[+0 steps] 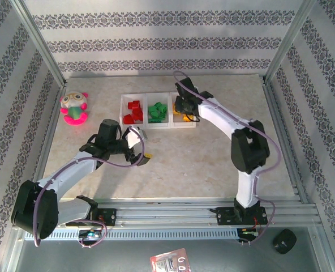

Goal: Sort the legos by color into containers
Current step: Place the lego in the container, then reset both arms

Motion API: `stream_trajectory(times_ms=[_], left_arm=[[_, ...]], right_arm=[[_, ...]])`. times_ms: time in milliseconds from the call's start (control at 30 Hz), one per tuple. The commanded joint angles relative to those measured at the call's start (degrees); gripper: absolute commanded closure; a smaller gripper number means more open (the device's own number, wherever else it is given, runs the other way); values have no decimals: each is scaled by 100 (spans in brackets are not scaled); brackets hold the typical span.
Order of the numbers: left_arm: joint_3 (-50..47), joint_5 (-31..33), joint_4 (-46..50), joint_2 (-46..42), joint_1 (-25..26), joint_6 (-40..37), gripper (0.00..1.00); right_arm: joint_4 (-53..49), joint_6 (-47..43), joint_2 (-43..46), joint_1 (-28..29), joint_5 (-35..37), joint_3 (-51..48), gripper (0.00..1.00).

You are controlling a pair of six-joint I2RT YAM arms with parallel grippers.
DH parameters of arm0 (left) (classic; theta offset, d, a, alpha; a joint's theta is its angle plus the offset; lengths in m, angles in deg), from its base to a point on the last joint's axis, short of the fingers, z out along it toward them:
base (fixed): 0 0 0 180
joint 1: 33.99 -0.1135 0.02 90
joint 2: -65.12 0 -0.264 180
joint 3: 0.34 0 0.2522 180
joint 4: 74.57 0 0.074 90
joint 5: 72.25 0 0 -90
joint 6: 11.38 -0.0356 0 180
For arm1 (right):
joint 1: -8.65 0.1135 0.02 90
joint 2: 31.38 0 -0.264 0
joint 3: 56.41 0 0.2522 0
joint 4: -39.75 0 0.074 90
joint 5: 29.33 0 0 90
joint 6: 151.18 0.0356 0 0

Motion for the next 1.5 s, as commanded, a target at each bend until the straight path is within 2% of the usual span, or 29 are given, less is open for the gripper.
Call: stream_trajectory(times_ms=[0, 200, 367, 500, 667, 800, 1033, 1267, 1467], left_arm=[[136, 17, -371, 22, 72, 249, 1], [172, 83, -528, 39, 66, 436, 1], [155, 202, -708, -10, 64, 723, 1], [83, 482, -859, -137, 69, 987, 1], [-41, 1393, -1113, -387, 66, 1653, 1], [-228, 2472, -1268, -658, 30, 2102, 1], [-549, 3834, -1263, -1067, -505, 2062, 1], [-1216, 4072, -1781, -1106, -1770, 2259, 1], [-1917, 4372, -2406, -1003, -2381, 2580, 1]], right_arm=[[-75, -281, -457, -76, -88, 625, 86], [-151, -409, -837, -119, 20, 1046, 80], [-104, -445, -657, -140, 31, 908, 44], [118, -579, -183, -143, 119, 431, 28], [652, -661, 732, -150, 208, -690, 15], [1486, -1070, 1600, -162, 170, -1851, 4], [2460, -2086, 3053, -377, 612, -3529, 2], [4009, -2706, 4105, -1262, 591, -5380, 2], [5030, -3469, 4311, -1910, 892, -6556, 2]])
